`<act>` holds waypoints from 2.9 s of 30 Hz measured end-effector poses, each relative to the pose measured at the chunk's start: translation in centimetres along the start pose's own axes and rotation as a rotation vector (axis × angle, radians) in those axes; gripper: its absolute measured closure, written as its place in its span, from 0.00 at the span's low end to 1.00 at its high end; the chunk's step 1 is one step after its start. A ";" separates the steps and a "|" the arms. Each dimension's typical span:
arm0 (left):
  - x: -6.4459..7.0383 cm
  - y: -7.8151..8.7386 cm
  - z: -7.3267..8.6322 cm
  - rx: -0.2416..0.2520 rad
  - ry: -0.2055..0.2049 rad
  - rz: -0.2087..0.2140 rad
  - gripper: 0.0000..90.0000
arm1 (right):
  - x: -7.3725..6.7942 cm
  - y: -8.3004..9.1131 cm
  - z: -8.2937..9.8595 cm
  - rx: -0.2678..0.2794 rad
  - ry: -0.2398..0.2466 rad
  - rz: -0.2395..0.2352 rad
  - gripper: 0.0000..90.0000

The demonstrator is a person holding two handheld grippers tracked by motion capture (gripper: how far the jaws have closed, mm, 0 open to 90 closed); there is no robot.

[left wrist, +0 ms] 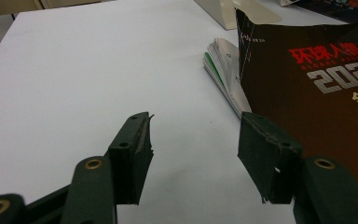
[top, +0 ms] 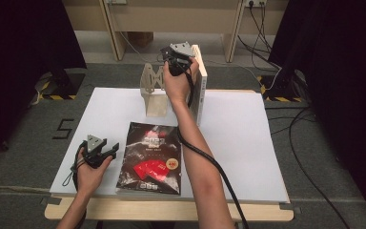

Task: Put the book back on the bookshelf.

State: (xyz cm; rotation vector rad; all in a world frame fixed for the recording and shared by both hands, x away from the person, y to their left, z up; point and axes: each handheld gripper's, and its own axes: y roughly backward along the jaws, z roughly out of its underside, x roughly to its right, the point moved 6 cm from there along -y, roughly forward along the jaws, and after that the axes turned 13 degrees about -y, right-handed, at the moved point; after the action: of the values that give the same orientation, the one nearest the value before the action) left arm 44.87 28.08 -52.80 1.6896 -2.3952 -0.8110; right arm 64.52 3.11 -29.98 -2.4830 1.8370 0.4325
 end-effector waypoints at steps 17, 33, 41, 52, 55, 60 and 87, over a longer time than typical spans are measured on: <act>0.0 0.0 0.0 0.005 0.001 0.001 0.48 | 0.4 -0.7 -0.2 0.015 -0.034 0.013 0.94; 0.1 0.0 0.0 -0.001 -0.011 0.002 0.48 | -0.3 4.6 2.0 0.011 0.118 -0.003 0.93; 0.1 0.0 0.0 -0.005 -0.013 0.004 0.48 | 0.4 8.4 3.5 -0.005 0.109 -0.024 0.92; 0.2 0.0 0.0 -0.009 -0.019 -0.001 0.48 | 1.8 11.2 4.9 -0.068 0.109 -0.008 0.91; 0.2 0.0 0.0 -0.009 -0.015 0.001 0.48 | 2.2 11.2 4.7 -0.102 0.100 -0.016 0.89; 0.1 0.0 0.0 -0.009 -0.015 0.002 0.48 | 2.5 11.0 4.6 -0.125 0.085 -0.019 0.88; 0.2 0.0 0.0 0.001 -0.012 0.000 0.48 | 2.0 8.5 3.8 -0.241 0.098 -0.017 0.89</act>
State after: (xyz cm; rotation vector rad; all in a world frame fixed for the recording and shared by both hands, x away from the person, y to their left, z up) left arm 44.86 27.90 -52.82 1.6896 -2.4035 -0.8229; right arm 56.26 -0.69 -32.92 -2.7175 1.9008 0.5737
